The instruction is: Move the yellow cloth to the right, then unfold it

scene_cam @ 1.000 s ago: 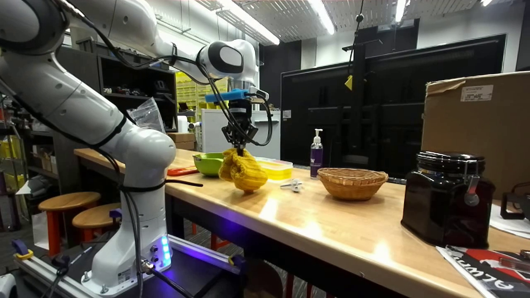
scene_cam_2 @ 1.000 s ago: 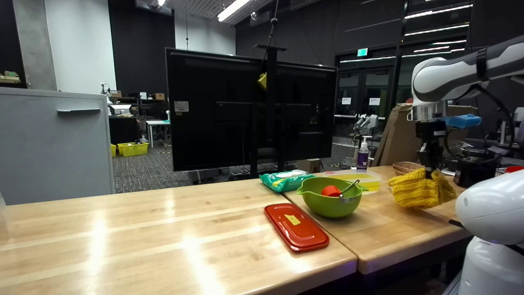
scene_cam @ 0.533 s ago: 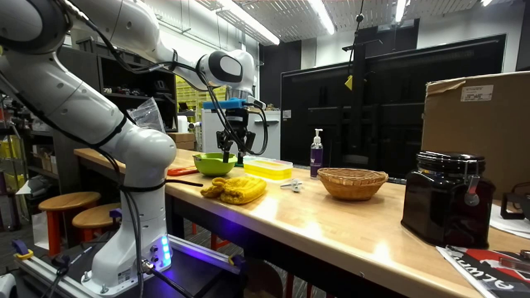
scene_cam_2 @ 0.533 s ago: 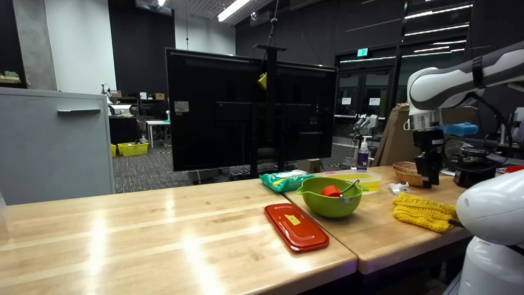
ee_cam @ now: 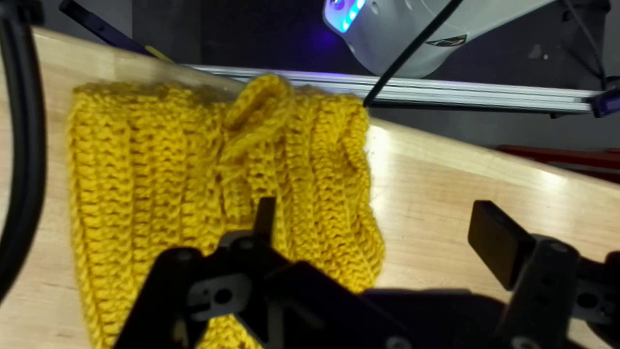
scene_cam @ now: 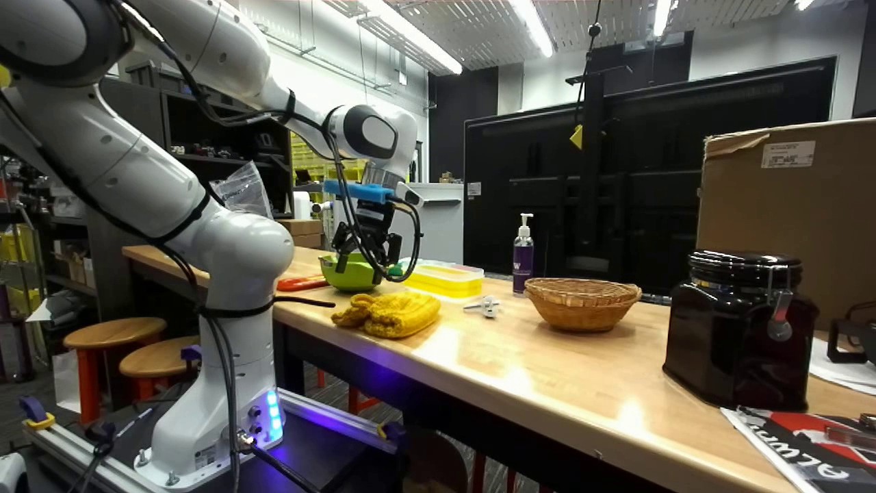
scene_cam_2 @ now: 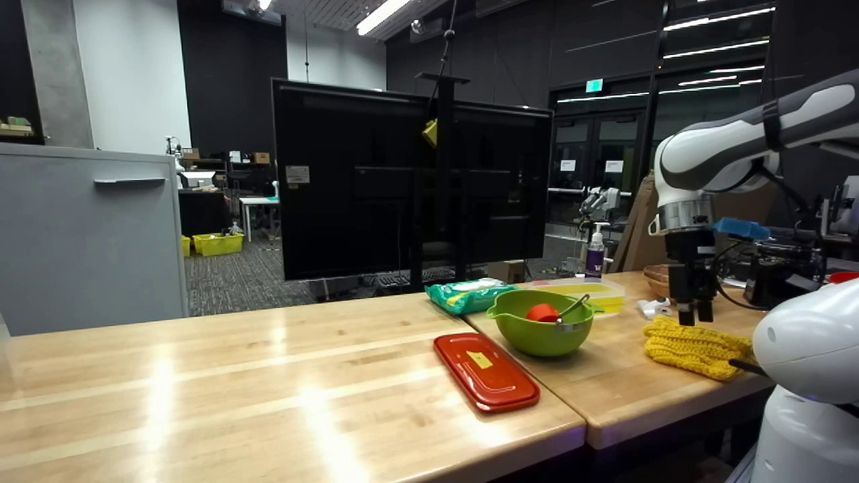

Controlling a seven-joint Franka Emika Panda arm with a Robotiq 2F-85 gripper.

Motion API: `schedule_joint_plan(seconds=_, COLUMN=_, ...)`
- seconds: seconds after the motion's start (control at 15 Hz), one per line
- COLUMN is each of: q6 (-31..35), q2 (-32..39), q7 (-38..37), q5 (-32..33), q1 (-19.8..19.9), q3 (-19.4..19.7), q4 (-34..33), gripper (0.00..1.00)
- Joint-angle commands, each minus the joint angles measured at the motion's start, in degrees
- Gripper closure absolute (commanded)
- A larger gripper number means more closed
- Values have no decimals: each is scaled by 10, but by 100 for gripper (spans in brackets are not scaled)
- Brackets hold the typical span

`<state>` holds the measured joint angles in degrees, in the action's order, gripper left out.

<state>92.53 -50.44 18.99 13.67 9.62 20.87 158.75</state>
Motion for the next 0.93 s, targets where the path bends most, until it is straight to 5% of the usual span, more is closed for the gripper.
schedule_joint_plan(seconds=0.0, q6=-13, q2=16, q7=11, q5=-23, q1=-1, q3=0, q4=2, gripper=0)
schedule_joint_plan(seconds=0.87, q6=3, q2=76, q7=19, q5=-61, q1=-11, q3=-7, q4=4, gripper=0)
